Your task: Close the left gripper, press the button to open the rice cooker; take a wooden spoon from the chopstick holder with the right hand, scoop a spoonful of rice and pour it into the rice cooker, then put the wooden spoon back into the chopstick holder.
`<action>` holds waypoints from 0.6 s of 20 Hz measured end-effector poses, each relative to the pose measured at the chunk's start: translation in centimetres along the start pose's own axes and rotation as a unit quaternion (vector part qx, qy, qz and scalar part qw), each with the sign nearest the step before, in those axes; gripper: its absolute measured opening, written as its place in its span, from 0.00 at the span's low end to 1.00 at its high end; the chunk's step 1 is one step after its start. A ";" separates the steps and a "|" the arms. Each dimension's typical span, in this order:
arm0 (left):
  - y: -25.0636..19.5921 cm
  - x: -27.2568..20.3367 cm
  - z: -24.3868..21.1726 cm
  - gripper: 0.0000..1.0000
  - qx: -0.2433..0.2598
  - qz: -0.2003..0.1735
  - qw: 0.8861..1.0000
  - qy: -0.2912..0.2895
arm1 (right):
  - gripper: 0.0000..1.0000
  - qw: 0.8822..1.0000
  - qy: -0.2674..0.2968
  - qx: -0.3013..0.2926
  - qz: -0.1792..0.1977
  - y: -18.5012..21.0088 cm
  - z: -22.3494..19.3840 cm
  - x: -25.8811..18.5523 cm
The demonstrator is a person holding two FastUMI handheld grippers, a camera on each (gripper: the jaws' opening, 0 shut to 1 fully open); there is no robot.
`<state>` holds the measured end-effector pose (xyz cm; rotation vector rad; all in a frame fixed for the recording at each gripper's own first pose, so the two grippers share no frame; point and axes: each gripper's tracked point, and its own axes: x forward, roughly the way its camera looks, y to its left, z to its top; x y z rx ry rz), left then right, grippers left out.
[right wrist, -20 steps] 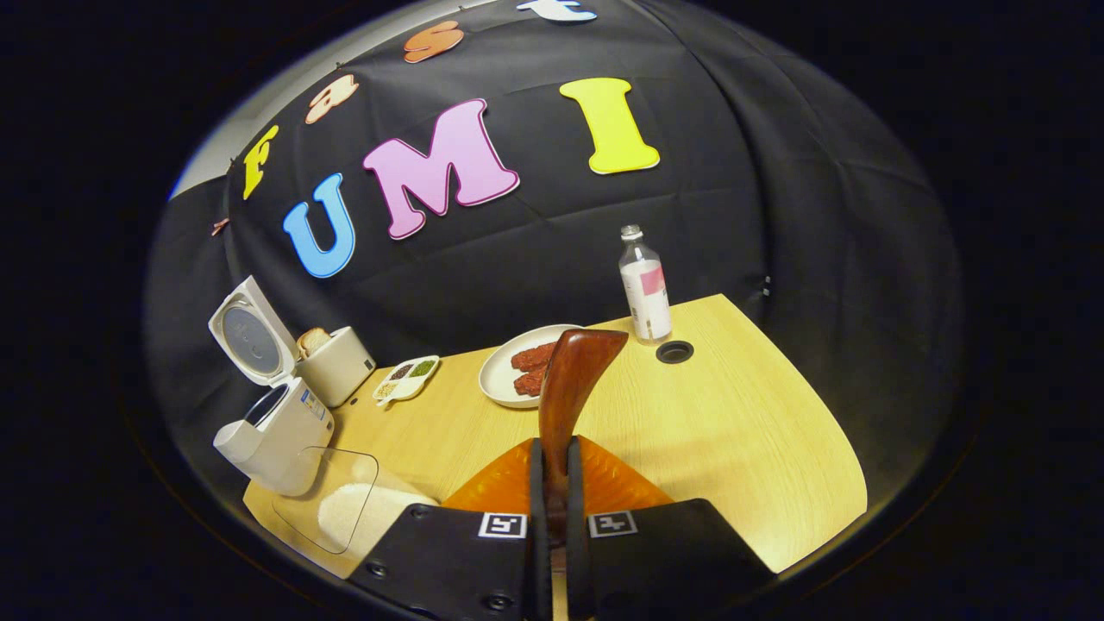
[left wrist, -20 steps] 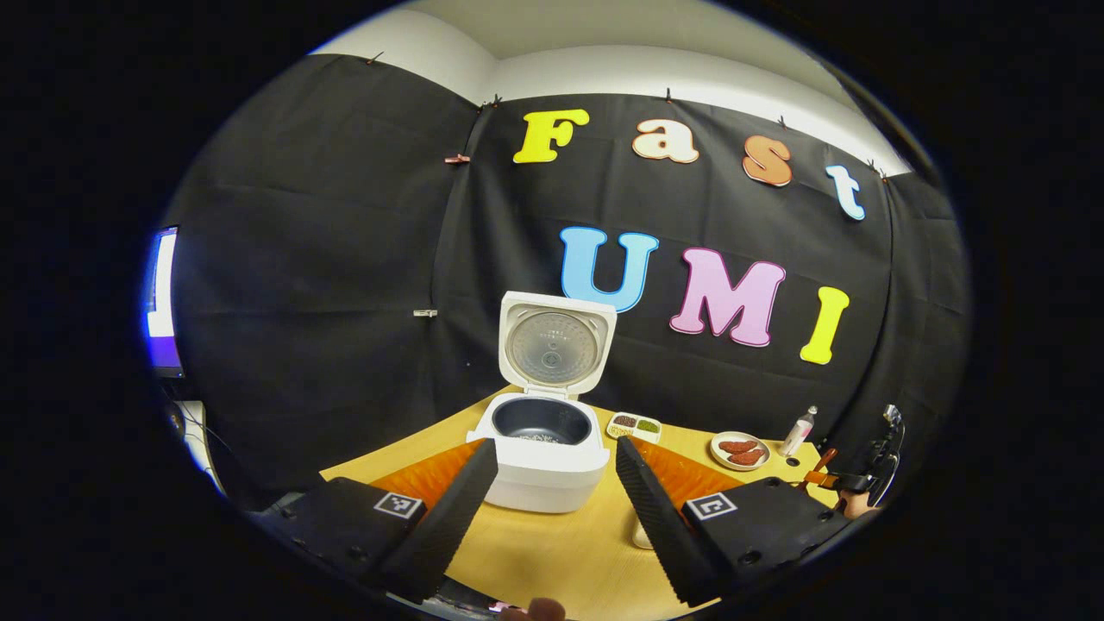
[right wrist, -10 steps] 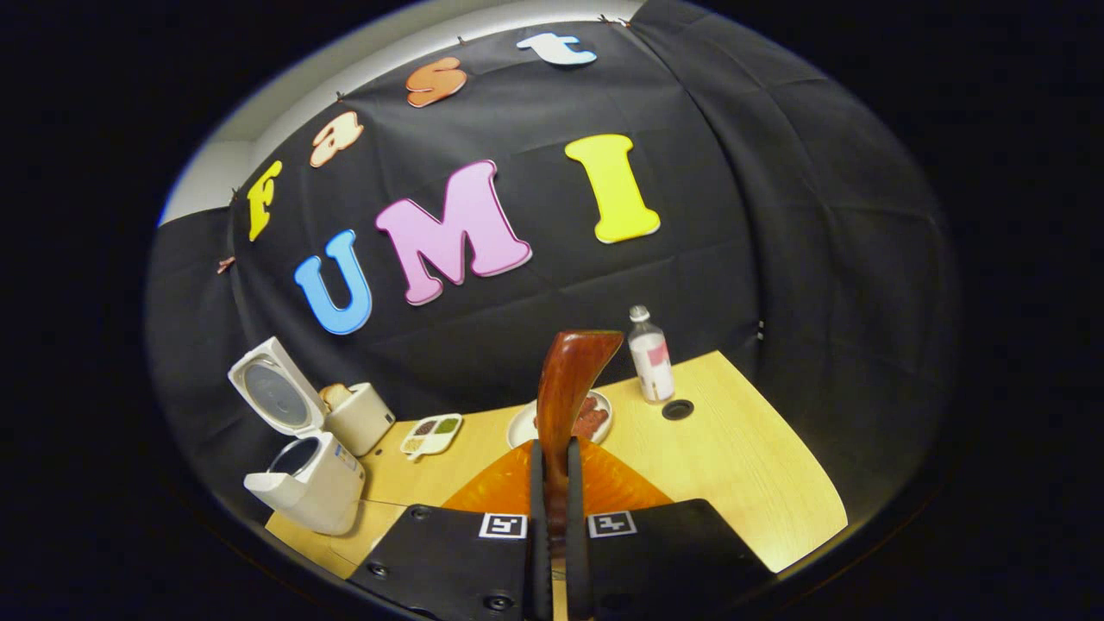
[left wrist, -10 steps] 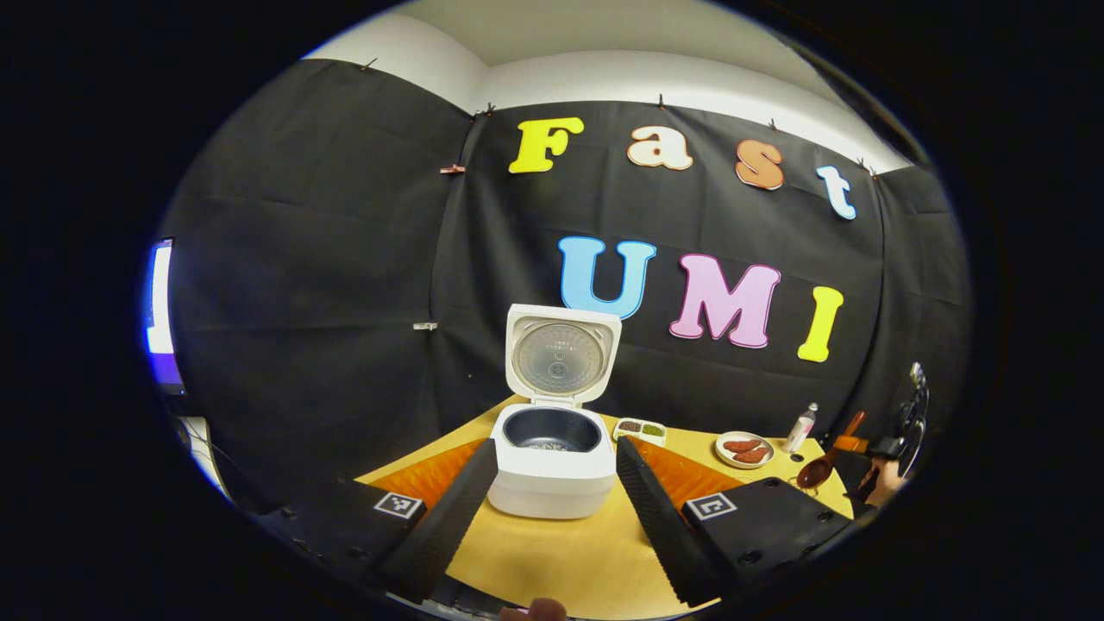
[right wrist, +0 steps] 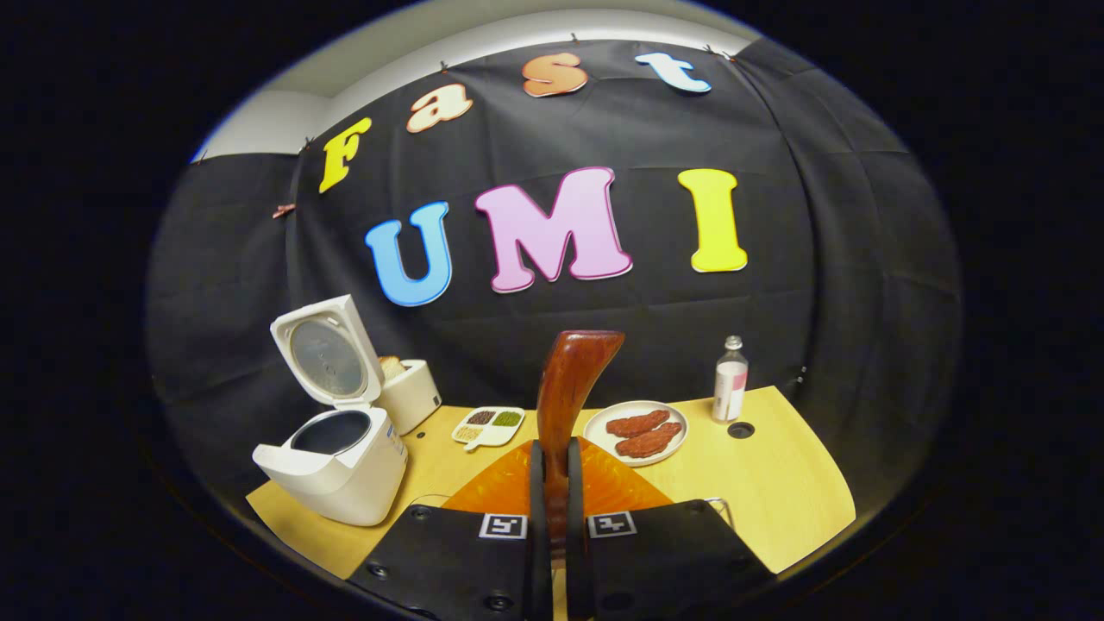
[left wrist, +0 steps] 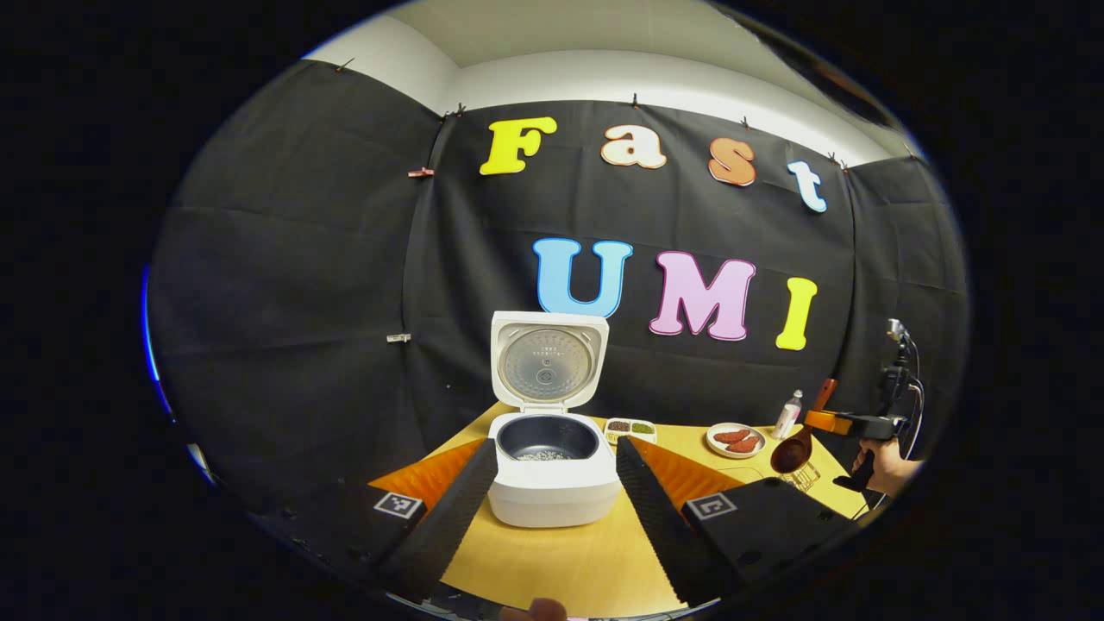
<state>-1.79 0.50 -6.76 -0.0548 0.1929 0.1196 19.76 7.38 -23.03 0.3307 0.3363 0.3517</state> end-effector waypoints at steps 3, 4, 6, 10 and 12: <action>1.0 0.1 0.1 0.95 0.008 -0.009 1.000 -0.002 | 0.11 0.999 0.017 -0.031 -0.008 2.3 -2.7 1.5; 1.3 0.0 0.0 0.95 0.004 -0.011 1.000 -0.001 | 0.11 0.998 0.022 -0.051 -0.016 2.4 -3.6 2.0; 2.2 0.1 -0.3 0.95 0.002 -0.011 1.000 0.001 | 0.11 0.995 0.034 -0.088 -0.034 2.4 -5.1 2.7; 4.1 0.3 -1.0 0.95 -0.003 -0.008 1.000 0.009 | 0.11 0.988 0.073 -0.129 -0.044 3.2 -9.0 3.6; 4.7 0.6 -1.4 0.95 -0.002 -0.006 1.000 0.011 | 0.11 0.983 0.096 -0.146 -0.051 3.1 -11.2 3.7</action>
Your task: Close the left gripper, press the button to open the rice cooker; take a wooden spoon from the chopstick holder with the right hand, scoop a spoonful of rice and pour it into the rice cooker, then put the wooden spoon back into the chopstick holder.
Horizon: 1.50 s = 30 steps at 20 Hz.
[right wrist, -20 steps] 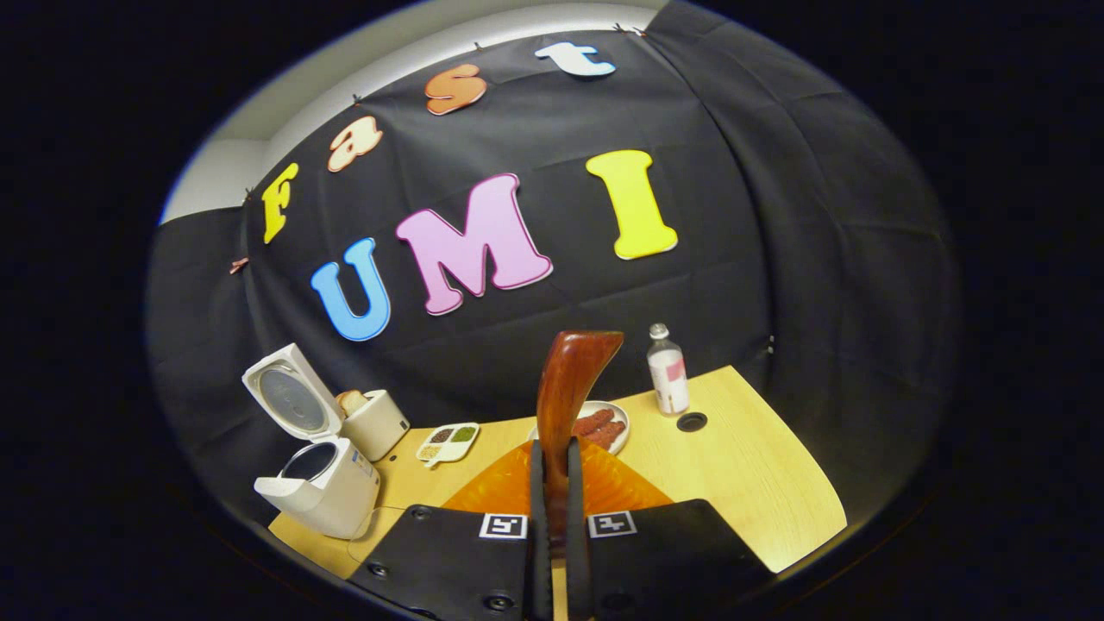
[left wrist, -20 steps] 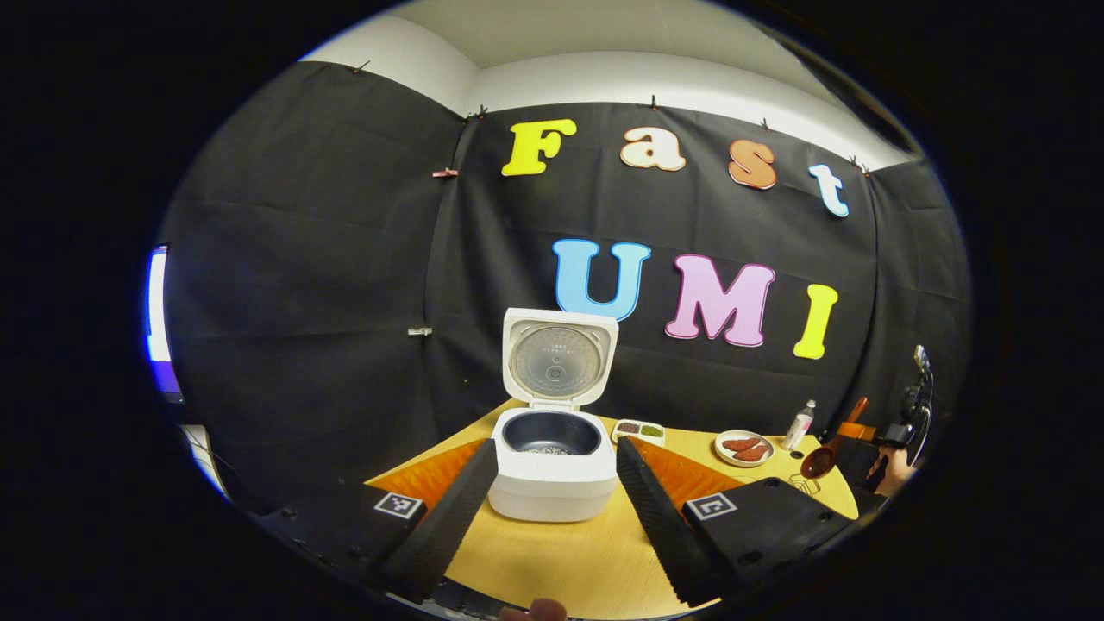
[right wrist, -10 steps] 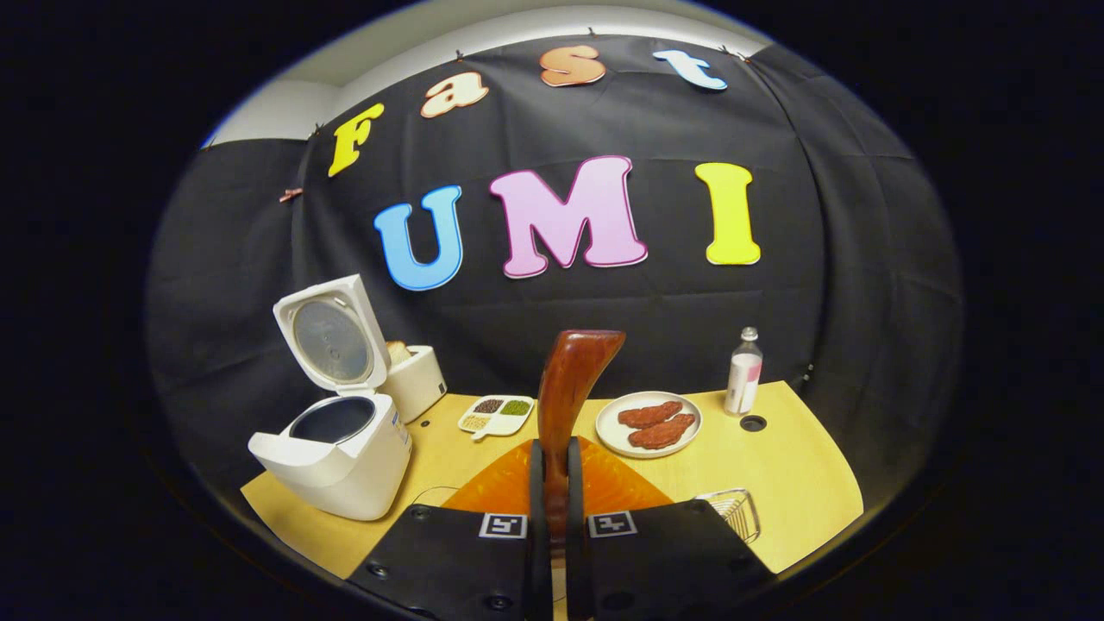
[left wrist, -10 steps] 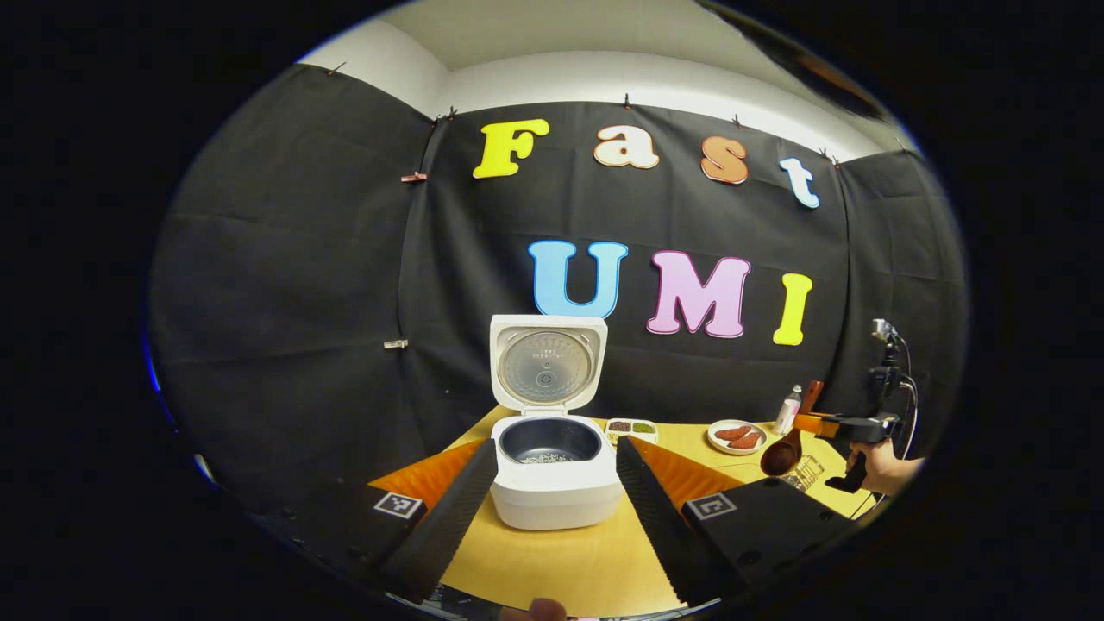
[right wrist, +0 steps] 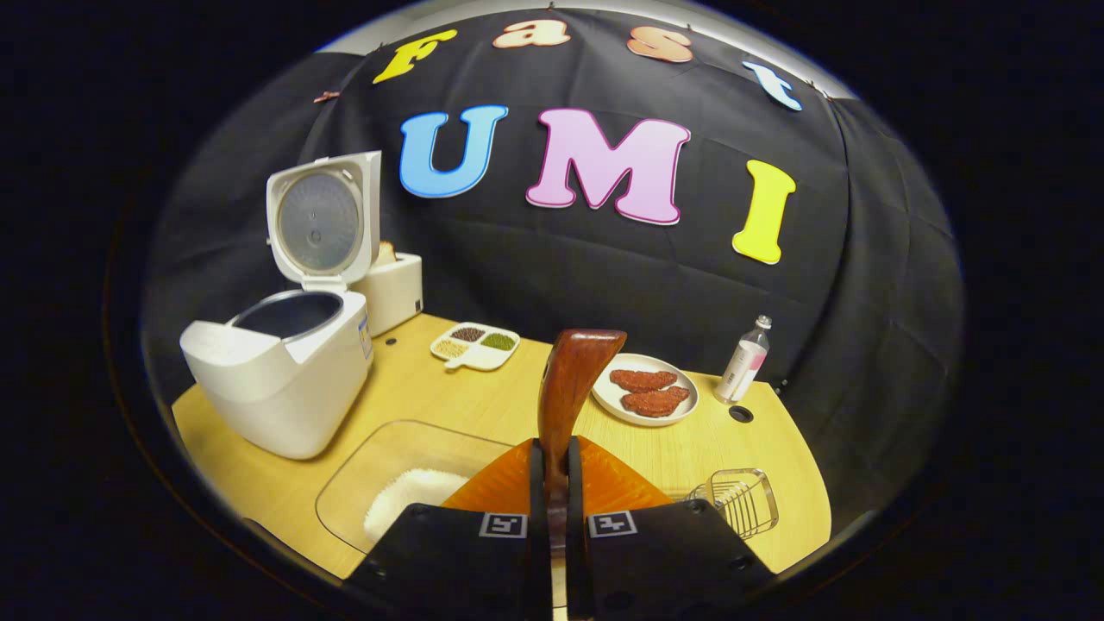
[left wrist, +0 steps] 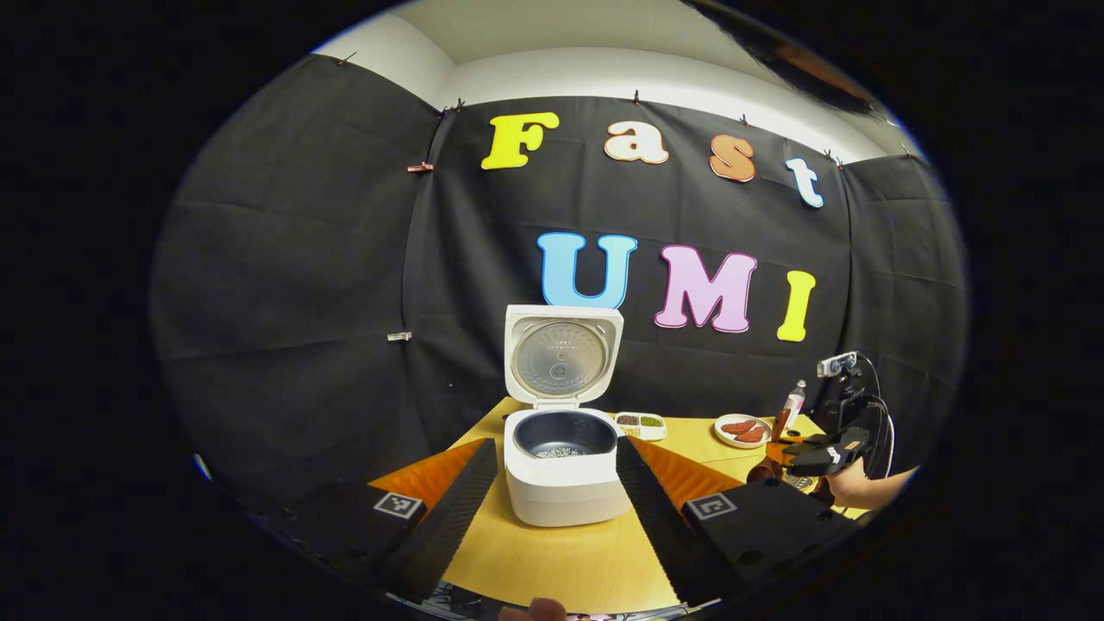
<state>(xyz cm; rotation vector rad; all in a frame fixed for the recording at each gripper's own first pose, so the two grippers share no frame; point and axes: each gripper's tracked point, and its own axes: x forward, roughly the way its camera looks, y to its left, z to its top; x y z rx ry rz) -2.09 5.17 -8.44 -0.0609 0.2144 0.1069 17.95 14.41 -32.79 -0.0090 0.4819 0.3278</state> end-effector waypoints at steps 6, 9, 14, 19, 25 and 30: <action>1.3 0.4 -0.5 0.95 -0.005 0.001 1.000 0.004 | 0.11 0.993 0.030 0.118 -0.007 2.1 -1.8 0.1; 1.6 0.3 -0.6 0.95 -0.007 0.003 1.000 0.004 | 0.11 0.979 0.034 0.199 -0.012 3.3 -1.9 0.3; 1.7 -0.1 -0.5 0.95 -0.006 0.005 1.000 0.003 | 0.11 0.954 0.042 0.297 -0.002 4.7 -1.8 0.9; 1.5 -0.6 0.0 0.95 -0.003 0.003 1.000 -0.002 | 0.11 0.928 0.037 0.372 -0.003 3.0 -1.4 0.1; 1.3 -1.0 0.3 0.95 -0.006 -0.001 1.000 -0.004 | 0.11 0.887 0.009 0.462 -0.005 0.0 -0.6 -1.4; 1.1 -1.4 0.5 0.95 -0.009 -0.008 1.000 -0.008 | 0.11 0.866 -0.005 0.500 -0.005 -2.0 0.0 -2.5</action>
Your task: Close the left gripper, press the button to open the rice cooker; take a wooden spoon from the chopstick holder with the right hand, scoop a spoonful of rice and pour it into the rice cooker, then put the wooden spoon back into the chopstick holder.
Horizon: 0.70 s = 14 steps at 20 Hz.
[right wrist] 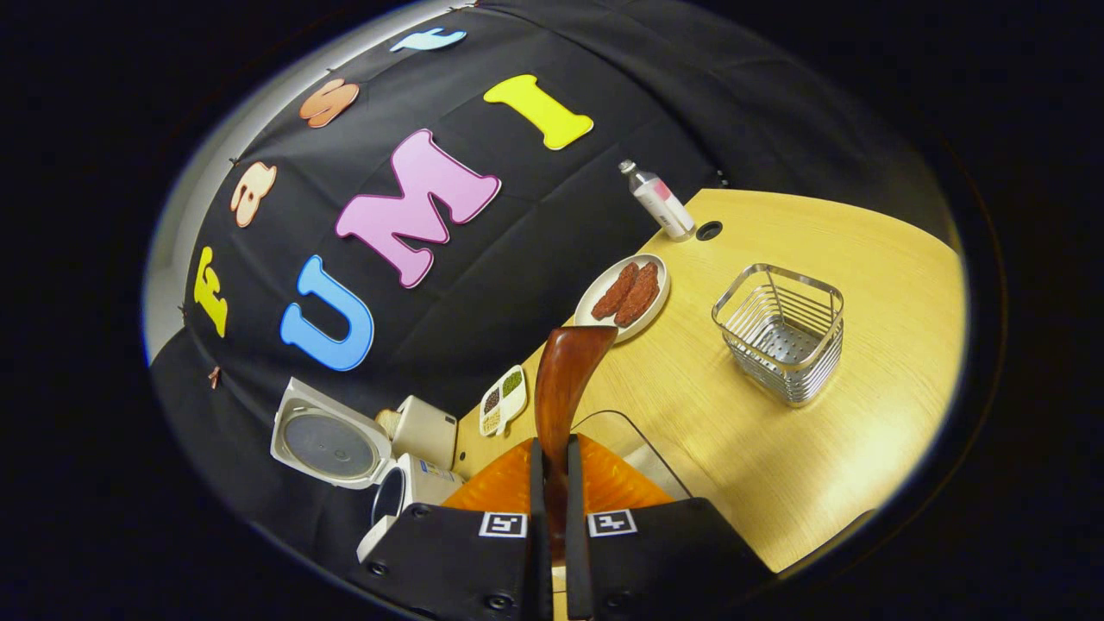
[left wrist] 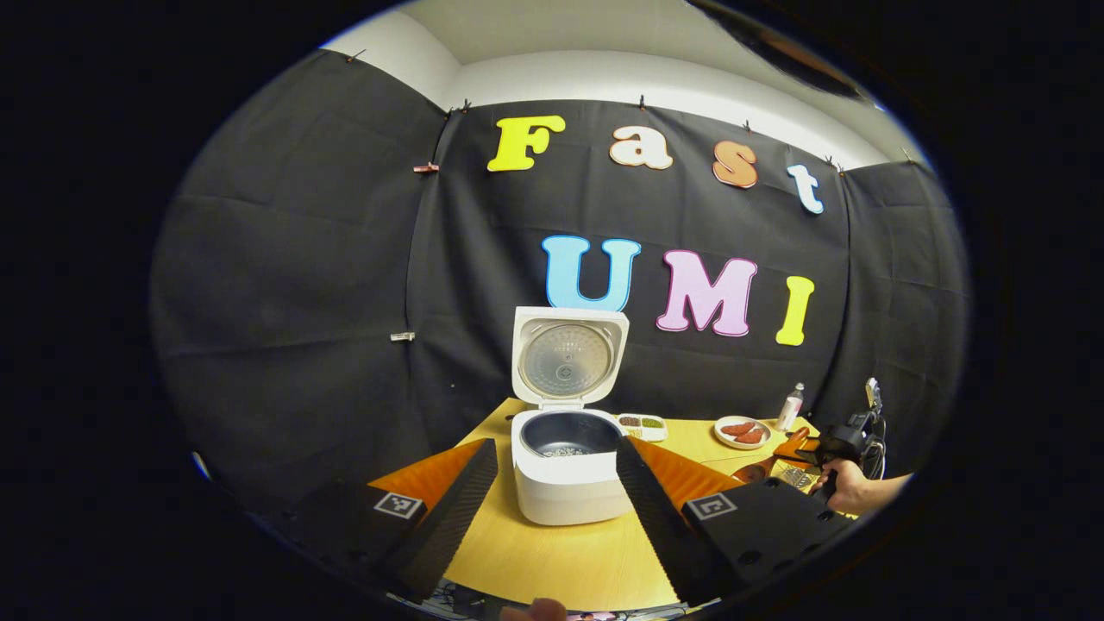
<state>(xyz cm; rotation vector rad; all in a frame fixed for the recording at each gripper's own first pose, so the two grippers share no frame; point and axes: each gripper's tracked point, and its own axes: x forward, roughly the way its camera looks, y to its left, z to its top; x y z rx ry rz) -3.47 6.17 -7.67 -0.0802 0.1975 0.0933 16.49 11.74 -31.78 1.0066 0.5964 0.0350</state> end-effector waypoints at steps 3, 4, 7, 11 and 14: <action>-0.4 -0.1 0.0 0.95 0.003 -0.005 1.000 0.000 | 0.11 1.000 -0.001 0.019 0.011 0.7 0.9 -1.0; -0.4 -0.2 0.0 0.95 0.003 -0.006 1.000 -0.001 | 0.11 1.000 0.000 0.023 0.017 1.2 1.1 -1.3; -0.8 -0.3 0.0 0.95 -0.005 -0.013 1.000 -0.001 | 0.11 0.999 0.002 0.040 0.034 3.1 2.0 -2.6; -1.1 -0.1 -0.4 0.95 -0.007 -0.019 1.000 -0.002 | 0.11 0.997 0.010 0.059 0.049 7.0 2.5 -3.9; -1.0 0.1 -1.1 0.95 -0.009 -0.023 1.000 0.001 | 0.11 0.996 0.010 0.051 0.071 11.1 2.7 -4.4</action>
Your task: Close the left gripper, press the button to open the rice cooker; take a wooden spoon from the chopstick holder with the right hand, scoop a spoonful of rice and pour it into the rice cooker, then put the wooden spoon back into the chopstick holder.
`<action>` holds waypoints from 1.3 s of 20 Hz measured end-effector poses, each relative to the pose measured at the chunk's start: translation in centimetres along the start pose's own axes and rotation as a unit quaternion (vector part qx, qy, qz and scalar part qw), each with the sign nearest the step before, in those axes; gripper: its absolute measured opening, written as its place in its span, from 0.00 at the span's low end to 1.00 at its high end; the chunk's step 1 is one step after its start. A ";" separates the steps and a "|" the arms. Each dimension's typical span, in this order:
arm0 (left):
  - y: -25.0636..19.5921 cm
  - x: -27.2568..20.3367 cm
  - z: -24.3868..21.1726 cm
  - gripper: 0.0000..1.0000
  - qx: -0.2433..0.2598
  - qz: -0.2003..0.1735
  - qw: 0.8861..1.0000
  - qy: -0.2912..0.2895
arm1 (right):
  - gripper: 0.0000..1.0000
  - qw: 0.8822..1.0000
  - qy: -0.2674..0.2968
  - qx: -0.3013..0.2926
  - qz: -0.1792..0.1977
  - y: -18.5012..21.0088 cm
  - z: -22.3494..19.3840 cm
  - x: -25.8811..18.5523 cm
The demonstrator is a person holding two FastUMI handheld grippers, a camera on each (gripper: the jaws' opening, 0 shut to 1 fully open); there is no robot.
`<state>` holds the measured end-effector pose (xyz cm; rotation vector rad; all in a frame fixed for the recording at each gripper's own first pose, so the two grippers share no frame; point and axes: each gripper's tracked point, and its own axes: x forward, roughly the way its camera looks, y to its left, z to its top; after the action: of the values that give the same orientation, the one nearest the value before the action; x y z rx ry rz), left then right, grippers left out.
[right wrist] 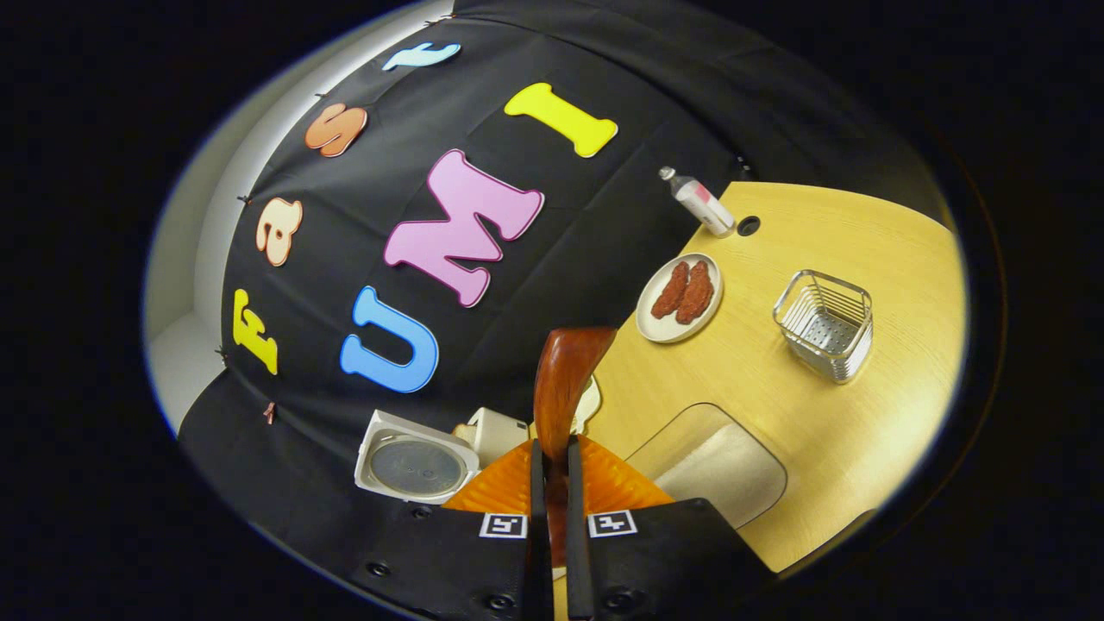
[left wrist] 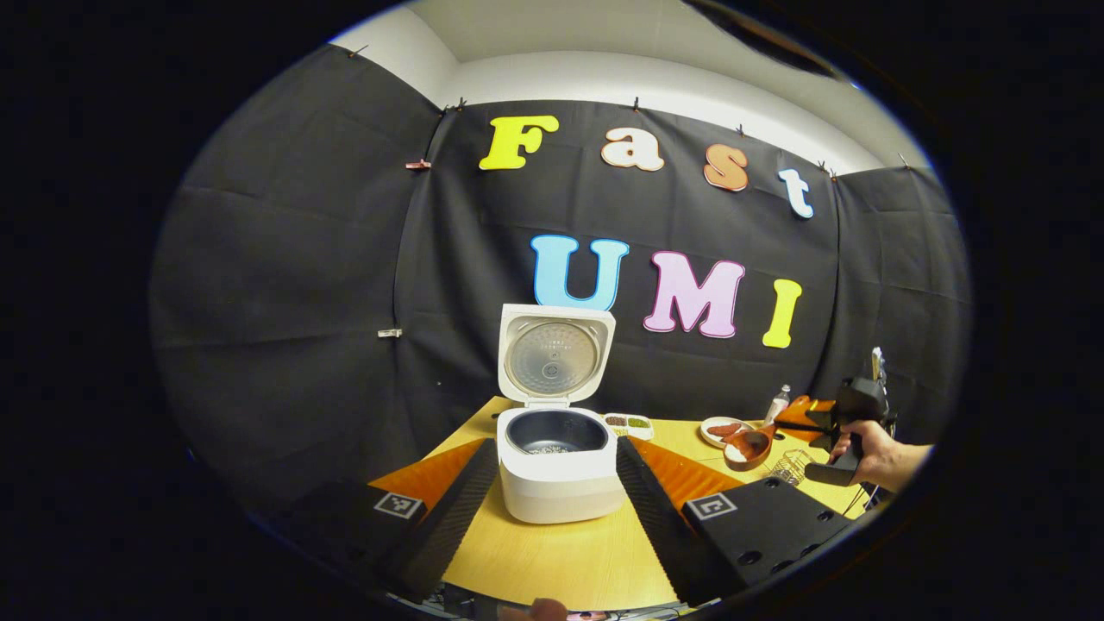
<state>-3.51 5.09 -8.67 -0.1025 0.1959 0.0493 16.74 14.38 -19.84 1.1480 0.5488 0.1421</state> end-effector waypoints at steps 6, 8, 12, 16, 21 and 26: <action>0.4 -0.4 -1.1 0.95 -0.016 -0.008 1.000 0.011 | 0.11 0.999 0.001 -0.004 0.041 8.0 -2.3 2.5; -0.1 -0.6 -1.5 0.95 -0.026 -0.014 0.999 0.015 | 0.11 0.999 0.009 -0.017 0.044 9.8 -3.9 3.7; 0.0 -0.1 -3.2 0.95 -0.034 -0.018 0.999 0.023 | 0.11 0.998 0.030 -0.009 0.061 13.8 -7.4 6.2; 0.4 0.8 -4.4 0.95 -0.035 -0.017 0.999 0.029 | 0.11 0.996 0.052 -0.034 0.063 15.9 -11.5 9.9; 1.4 1.9 -6.2 0.95 -0.057 -0.008 0.997 0.049 | 0.11 0.992 0.087 -0.072 0.059 16.7 -17.9 14.9; 3.5 1.9 -7.3 0.95 -0.047 0.019 0.997 0.056 | 0.11 0.983 0.097 -0.147 0.053 16.3 -21.8 18.2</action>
<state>-3.23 7.88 -16.46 -0.1946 0.3076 0.0905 24.65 46.13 -17.93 0.8789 0.6158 0.4165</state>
